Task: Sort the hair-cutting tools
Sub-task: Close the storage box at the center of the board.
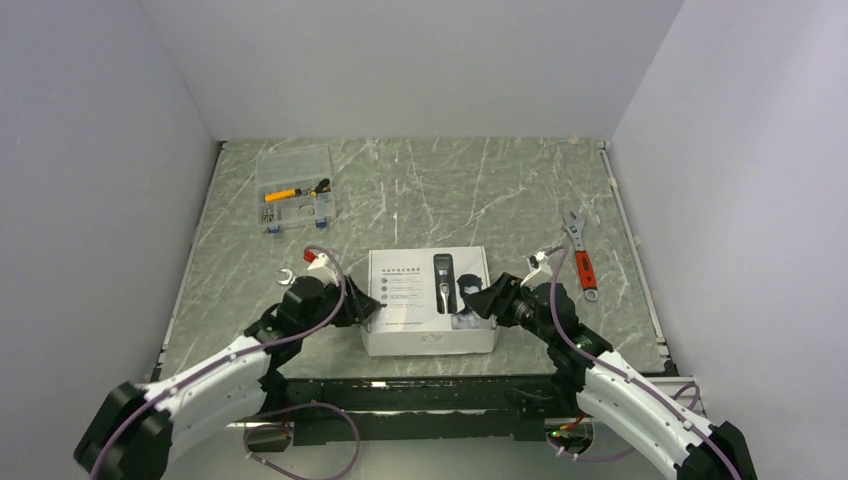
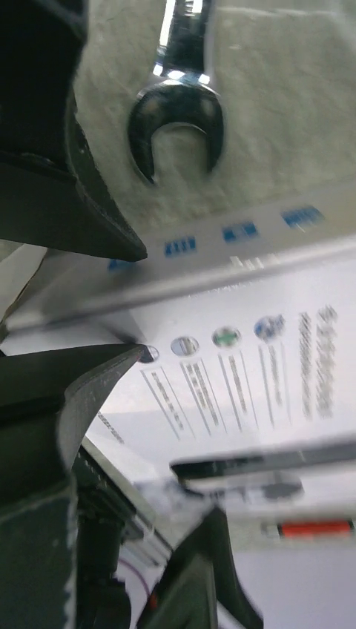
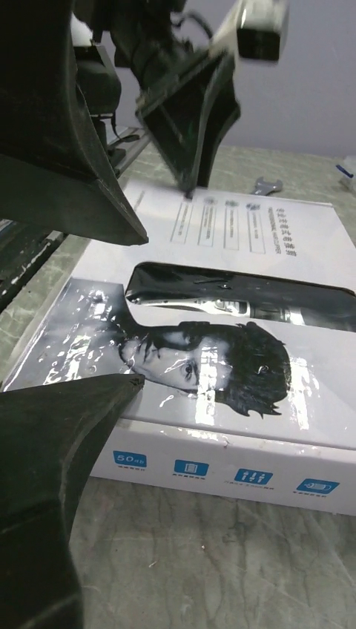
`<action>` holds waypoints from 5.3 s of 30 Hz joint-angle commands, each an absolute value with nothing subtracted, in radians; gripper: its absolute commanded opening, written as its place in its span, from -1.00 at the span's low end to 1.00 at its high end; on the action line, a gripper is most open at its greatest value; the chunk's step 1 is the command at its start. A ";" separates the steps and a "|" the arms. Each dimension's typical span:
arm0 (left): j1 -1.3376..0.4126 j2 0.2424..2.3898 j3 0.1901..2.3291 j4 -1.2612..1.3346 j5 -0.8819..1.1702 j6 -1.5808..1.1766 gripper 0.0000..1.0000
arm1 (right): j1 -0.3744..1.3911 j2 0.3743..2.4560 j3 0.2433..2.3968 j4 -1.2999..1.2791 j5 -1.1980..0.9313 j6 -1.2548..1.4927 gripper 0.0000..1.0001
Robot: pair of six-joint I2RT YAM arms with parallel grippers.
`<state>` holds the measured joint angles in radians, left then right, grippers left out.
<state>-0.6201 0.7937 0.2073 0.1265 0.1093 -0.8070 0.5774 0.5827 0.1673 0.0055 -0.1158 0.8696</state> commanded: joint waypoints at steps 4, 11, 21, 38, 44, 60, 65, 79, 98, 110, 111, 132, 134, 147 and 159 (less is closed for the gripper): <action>-0.628 1.016 0.174 0.146 0.107 -0.821 -0.09 | 0.580 0.592 0.143 -0.028 -0.084 0.892 0.34; -0.629 0.844 0.184 0.078 0.016 -0.769 0.10 | 0.581 0.458 0.251 -0.255 0.071 0.819 0.50; -0.628 1.150 0.198 0.193 0.110 -0.802 0.06 | 0.581 0.550 0.162 -0.192 0.027 0.895 0.54; -0.619 1.061 0.277 0.312 0.044 -0.700 -0.04 | 0.581 0.704 0.116 0.250 -0.118 0.844 0.34; -0.543 1.341 0.361 0.460 0.094 -0.747 -0.05 | 0.580 0.873 0.116 0.393 -0.043 0.844 0.38; -0.492 1.146 0.356 0.322 -0.048 -0.810 0.39 | 0.513 0.766 0.246 0.161 -0.027 0.700 0.61; -0.457 1.049 0.342 0.255 -0.134 -0.846 0.38 | 0.443 0.648 0.227 0.090 -0.043 0.704 0.56; -0.376 1.351 0.381 0.428 0.051 -0.883 -0.35 | 0.305 0.706 0.114 0.150 -0.116 0.779 -0.23; -0.516 1.362 0.319 0.537 0.057 -0.841 -0.41 | 0.352 1.129 0.246 0.402 -0.182 0.744 -0.09; -0.515 1.191 0.265 0.396 -0.112 -0.862 -0.34 | 0.356 0.951 0.234 0.243 -0.108 0.707 0.00; -0.514 1.184 0.268 0.389 -0.122 -0.857 -0.32 | 0.355 0.933 0.223 0.235 -0.114 0.706 0.00; -0.509 1.188 0.211 0.508 0.003 -0.819 -0.51 | 0.385 0.806 0.143 0.281 -0.130 0.747 0.08; -0.509 1.183 0.205 0.497 0.003 -0.822 -0.52 | 0.383 0.719 0.149 0.194 -0.076 0.747 0.11; -0.508 1.180 0.187 0.508 0.003 -0.821 -0.54 | 0.359 0.810 0.129 0.205 -0.055 0.762 -0.54; -0.511 1.204 0.197 0.586 0.062 -0.794 -0.55 | 0.371 0.898 0.116 0.414 -0.169 0.715 -0.54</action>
<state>-0.5034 1.1954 0.1875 0.4980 0.0002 -0.8154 0.3634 0.8818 0.1204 0.2855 -0.1108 0.7399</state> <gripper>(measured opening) 0.227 0.227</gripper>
